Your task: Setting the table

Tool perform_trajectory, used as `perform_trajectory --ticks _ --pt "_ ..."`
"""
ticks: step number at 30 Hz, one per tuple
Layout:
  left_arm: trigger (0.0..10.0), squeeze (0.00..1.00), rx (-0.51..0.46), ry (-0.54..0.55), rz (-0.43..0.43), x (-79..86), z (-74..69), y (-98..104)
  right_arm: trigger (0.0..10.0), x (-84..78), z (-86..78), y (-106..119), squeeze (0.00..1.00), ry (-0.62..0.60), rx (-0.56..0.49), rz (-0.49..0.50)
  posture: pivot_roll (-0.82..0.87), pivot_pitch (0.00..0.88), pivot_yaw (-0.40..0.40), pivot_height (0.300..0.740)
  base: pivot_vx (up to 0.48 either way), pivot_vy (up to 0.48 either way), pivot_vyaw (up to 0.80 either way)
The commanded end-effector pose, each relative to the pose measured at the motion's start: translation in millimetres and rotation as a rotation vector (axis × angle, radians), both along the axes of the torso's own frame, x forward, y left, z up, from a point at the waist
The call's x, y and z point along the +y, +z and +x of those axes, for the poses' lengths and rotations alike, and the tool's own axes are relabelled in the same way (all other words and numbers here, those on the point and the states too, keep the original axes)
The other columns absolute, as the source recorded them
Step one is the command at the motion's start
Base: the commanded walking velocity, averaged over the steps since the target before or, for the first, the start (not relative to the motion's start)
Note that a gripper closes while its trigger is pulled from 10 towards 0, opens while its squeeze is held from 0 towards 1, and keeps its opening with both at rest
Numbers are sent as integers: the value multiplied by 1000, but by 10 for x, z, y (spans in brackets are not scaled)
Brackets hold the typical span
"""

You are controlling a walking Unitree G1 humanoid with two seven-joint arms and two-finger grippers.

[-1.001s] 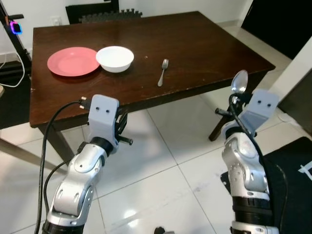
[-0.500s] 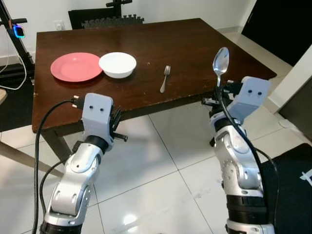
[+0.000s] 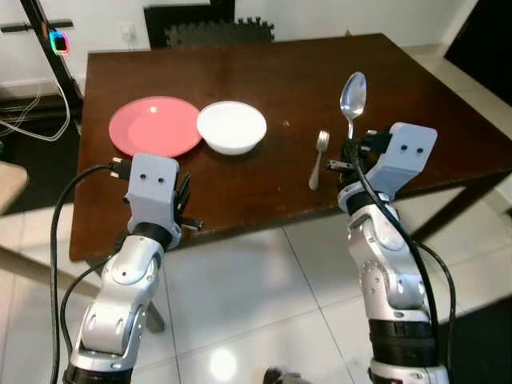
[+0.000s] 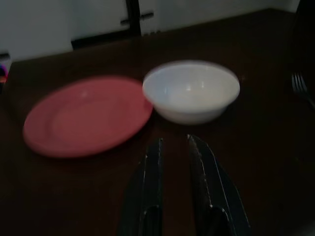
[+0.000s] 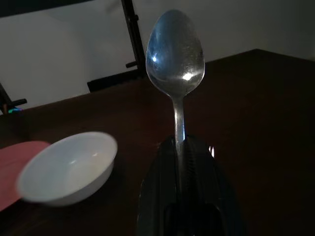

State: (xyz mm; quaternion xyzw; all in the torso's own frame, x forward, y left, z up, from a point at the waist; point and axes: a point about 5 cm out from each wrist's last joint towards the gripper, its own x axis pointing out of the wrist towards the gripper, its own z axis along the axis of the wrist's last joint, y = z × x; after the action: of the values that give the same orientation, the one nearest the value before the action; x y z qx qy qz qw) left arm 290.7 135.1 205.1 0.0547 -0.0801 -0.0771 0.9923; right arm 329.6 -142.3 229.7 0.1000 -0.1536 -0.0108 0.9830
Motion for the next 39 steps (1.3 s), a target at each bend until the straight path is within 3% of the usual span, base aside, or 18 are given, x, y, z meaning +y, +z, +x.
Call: perform_trajectory --ticks 1,9,16,31,39 --pt "10000 0 21 -11 12 -24 -9 -57 10000 -53 -4 -29 0 -25 10 3 84 127 17 740 472 0 0" --pt "10000 0 15 -30 17 -53 -16 -55 10000 -95 11 -68 0 -59 30 -1 85 127 17 740 405 0 0" --pt "10000 0 28 -40 23 -76 -14 -75 10000 -152 28 -83 0 -90 41 -1 85 126 18 740 0 0 0" --pt "10000 0 43 -26 23 -50 -7 -94 10000 -119 81 -50 0 -60 39 -32 85 127 20 740 0 0 0" --pt "10000 0 49 8 28 34 2 -100 10000 -131 121 -33 0 -50 50 -51 91 129 13 740 0 0 0"
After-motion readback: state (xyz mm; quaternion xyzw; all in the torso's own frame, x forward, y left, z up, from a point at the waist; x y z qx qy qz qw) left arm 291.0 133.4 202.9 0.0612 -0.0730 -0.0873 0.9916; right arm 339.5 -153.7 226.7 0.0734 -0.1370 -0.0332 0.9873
